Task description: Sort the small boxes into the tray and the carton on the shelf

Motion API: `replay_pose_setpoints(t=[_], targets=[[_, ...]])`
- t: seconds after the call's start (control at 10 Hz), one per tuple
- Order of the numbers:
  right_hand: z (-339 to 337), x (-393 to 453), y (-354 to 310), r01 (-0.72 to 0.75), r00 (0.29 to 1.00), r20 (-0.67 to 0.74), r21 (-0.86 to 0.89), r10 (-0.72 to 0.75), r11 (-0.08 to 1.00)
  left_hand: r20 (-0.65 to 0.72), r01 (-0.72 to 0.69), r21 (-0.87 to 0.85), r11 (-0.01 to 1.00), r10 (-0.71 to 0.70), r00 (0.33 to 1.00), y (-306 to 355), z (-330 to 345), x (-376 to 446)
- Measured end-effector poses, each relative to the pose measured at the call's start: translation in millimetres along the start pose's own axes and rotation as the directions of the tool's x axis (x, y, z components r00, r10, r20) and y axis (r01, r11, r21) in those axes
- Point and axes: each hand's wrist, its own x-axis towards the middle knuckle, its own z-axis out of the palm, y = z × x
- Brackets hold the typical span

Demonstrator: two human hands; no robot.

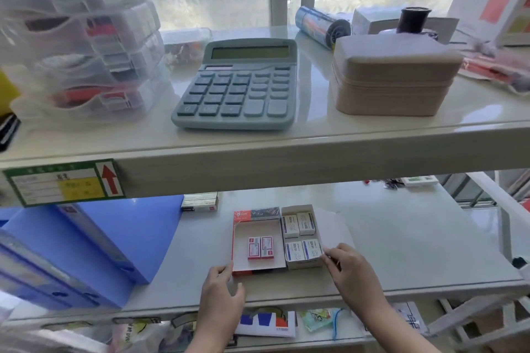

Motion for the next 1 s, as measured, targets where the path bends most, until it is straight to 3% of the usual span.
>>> replay_pose_setpoints(t=[0.3,0.6,0.9,1.0], targets=[[19,28,1,-0.009,0.998,-0.067,0.018,0.01,1.0,-0.015,0.029,0.081,0.996,-0.028,0.999,13,1,34],[20,67,-4,-0.126,0.992,-0.019,-0.079,0.124,0.989,0.043,0.067,0.255,0.965,-0.08,0.996,31,-2,74],[15,81,-7,-0.162,0.985,0.039,-0.096,0.166,0.982,0.039,0.11,0.23,0.967,-0.123,0.992,38,-4,83],[3,69,-12,-0.168,0.984,-0.045,0.026,0.169,0.985,-0.016,0.07,0.132,0.989,-0.068,0.998,47,-12,63]])
